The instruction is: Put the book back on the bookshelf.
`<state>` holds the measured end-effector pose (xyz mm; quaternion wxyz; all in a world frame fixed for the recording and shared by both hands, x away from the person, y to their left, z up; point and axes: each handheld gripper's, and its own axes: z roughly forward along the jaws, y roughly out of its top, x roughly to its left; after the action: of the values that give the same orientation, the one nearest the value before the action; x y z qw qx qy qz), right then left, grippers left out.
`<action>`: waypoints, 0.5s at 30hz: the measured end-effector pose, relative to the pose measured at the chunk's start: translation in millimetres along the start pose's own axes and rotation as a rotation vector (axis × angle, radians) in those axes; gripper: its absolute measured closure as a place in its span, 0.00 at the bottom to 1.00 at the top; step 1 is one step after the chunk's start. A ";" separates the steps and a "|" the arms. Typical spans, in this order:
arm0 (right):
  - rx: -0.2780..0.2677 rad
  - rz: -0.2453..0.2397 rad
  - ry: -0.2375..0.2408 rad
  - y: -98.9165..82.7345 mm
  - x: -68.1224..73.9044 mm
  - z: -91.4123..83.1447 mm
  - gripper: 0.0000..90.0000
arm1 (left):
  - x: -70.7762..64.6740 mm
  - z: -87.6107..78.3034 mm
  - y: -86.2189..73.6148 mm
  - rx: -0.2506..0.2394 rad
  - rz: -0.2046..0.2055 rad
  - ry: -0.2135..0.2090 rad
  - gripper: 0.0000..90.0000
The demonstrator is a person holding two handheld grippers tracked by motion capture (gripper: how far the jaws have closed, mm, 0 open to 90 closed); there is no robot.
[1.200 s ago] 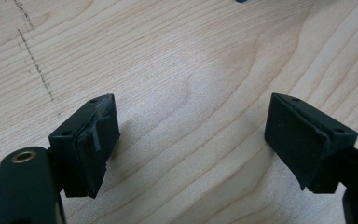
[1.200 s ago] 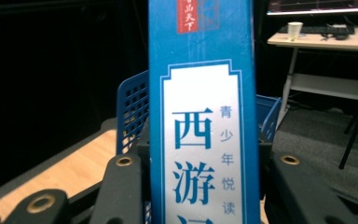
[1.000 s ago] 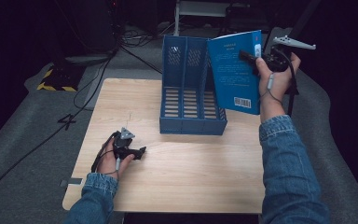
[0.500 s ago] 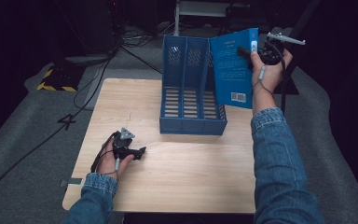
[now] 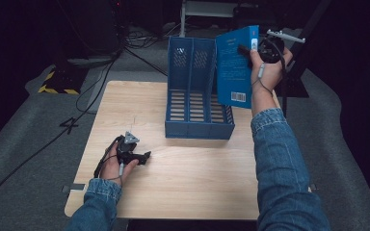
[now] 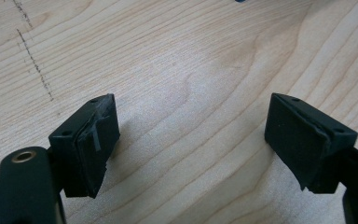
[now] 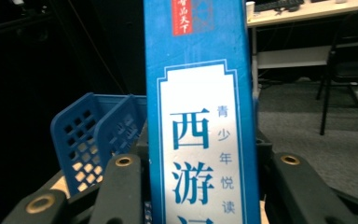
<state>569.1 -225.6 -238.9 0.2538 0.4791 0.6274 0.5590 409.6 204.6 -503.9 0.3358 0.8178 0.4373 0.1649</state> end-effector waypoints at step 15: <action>-0.034 0.004 0.019 -11.1 6.2 26.2 0.68 | 0.3 -0.2 0.0 0.002 0.006 -0.002 0.20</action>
<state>585.4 -207.1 -254.6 0.2547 0.4707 0.6192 0.5745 409.7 205.0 -503.7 0.3349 0.8196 0.4345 0.1649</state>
